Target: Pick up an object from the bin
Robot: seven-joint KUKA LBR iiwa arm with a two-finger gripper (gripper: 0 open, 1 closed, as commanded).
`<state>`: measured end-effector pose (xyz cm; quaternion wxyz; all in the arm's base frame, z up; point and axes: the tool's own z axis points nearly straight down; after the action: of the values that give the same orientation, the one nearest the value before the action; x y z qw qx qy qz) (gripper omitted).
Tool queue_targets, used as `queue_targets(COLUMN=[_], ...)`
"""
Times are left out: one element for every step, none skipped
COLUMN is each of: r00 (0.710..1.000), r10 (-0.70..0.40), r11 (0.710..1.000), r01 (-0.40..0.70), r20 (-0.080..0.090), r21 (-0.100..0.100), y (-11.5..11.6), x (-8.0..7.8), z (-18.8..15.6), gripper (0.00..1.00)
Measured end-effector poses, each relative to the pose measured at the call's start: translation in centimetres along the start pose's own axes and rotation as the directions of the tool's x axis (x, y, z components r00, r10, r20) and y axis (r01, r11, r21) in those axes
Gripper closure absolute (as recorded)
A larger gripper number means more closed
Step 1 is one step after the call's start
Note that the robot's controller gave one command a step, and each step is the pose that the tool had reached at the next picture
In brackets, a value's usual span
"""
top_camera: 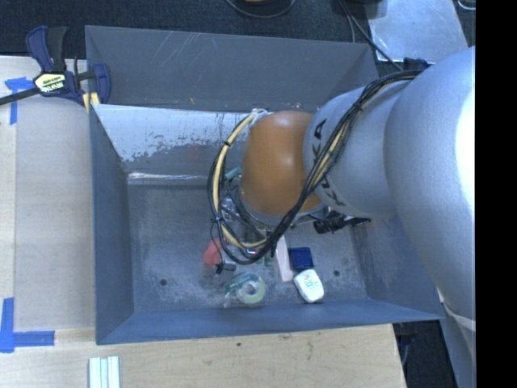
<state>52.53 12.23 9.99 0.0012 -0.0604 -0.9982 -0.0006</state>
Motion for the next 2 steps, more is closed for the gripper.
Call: queue_targets(r00=[0.989, 0.990], r10=[0.151, 0.144], r11=[0.989, 0.990], r01=[-0.151, -0.144], r20=[0.004, 0.001], r21=[0.000, 0.000], y=[-0.34, -1.00], x=[0.40, 0.39], z=[3.04, 2.96], gripper=[0.00, 1.00])
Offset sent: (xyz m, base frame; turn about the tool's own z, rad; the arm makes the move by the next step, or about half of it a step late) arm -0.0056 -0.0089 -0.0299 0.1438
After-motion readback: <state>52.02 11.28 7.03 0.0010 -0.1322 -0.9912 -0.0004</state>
